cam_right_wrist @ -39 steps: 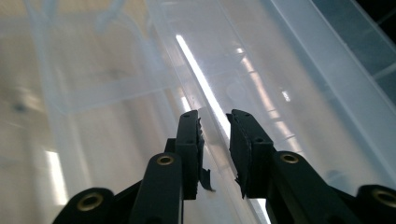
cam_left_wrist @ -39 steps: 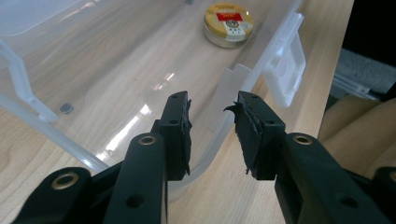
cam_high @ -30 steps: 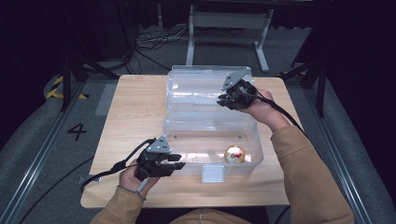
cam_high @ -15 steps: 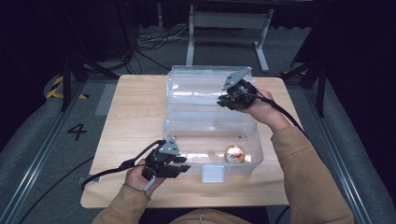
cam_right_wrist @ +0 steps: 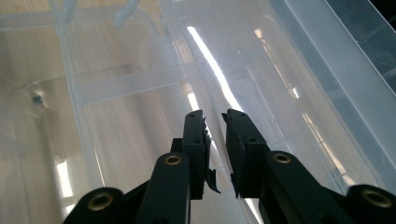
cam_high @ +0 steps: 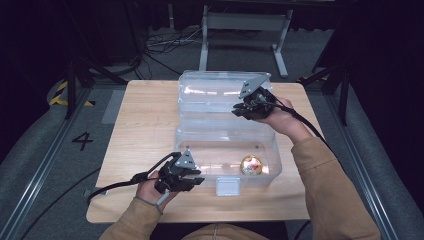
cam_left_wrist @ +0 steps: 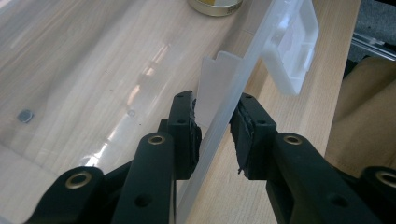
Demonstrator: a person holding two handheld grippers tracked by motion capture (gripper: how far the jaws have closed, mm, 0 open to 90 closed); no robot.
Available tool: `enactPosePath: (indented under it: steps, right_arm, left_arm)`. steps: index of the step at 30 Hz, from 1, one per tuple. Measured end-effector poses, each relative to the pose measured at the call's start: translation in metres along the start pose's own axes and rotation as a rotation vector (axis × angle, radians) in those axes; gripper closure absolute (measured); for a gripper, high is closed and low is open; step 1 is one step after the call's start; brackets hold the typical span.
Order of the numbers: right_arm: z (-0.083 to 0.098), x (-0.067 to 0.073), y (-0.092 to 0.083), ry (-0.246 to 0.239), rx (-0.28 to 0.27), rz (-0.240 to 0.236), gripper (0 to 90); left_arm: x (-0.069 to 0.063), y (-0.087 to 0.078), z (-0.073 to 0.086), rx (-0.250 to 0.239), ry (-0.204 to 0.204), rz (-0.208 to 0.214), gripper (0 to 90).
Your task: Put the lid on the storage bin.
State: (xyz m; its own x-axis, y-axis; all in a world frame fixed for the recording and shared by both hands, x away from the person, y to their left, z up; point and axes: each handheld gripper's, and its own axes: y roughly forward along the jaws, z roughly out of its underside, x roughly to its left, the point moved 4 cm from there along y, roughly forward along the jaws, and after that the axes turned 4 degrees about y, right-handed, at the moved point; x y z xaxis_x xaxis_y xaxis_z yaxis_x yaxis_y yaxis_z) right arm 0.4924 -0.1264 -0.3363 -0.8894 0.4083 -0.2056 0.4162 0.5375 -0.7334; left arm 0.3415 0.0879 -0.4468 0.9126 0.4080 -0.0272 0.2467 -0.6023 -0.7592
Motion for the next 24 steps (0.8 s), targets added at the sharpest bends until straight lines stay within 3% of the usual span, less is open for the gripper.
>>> enactPosePath:
  steps: [6,13,24]
  right_arm:
    - [0.000,0.004,-0.004,0.001,-0.005,-0.011,78.9]
    - [0.001,0.010,-0.010,0.019,-0.007,-0.056,78.8]
    - [0.003,0.017,-0.018,0.021,-0.012,-0.104,79.0]
  left_arm:
    - [0.000,0.001,0.000,0.000,-0.002,0.003,70.5]
    - [0.000,0.004,0.000,-0.006,-0.022,0.010,69.9]
    - [-0.001,0.004,0.001,-0.010,-0.020,0.006,69.8]
